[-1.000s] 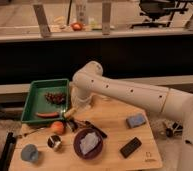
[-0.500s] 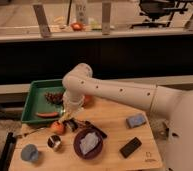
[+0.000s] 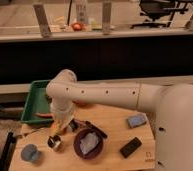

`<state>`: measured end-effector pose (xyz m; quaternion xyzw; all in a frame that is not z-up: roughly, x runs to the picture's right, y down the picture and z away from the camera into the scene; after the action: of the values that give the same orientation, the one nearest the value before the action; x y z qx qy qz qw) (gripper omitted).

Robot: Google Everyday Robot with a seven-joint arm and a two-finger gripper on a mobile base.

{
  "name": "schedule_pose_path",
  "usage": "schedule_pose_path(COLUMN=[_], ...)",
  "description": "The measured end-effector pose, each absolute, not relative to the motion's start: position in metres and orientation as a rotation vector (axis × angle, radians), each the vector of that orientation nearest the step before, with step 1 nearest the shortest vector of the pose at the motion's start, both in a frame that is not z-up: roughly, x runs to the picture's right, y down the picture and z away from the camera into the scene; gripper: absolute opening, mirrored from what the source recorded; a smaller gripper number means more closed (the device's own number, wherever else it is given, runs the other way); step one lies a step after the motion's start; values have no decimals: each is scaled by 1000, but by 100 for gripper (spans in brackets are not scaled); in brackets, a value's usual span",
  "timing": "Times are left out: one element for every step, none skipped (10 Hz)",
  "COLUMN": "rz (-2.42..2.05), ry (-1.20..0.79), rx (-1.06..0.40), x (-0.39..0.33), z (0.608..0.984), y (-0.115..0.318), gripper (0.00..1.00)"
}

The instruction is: Place banana in metal cup

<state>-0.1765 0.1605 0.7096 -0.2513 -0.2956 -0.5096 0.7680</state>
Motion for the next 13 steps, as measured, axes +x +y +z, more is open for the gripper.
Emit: schedule_pose_path(rz=[-1128,-1147,-1167,-1181,-1192,-1201,-1211,-1215,-1221,-1225,-1224,-1223,-1220], ry=[-652,-661,-673,-683,-693,-700,-711,-715,-720,-722,-721,-720,-718], rx=[-557,-569,-579,-584,-589,-591,-593,-595,-597,-597,-597,-596,-596], x=[-179,-180,-184,-189,-194,-197,-202,-204,-207,-209,-210,-211,-211], z=[708,706,703,702,702,702,701,701,701,701,701,702,702], y=[168,177,187,193,198,203,208,211,214,216,218,219,220], gripper=[0,0,0,0,0,0,0,0,0,0,0,0,0])
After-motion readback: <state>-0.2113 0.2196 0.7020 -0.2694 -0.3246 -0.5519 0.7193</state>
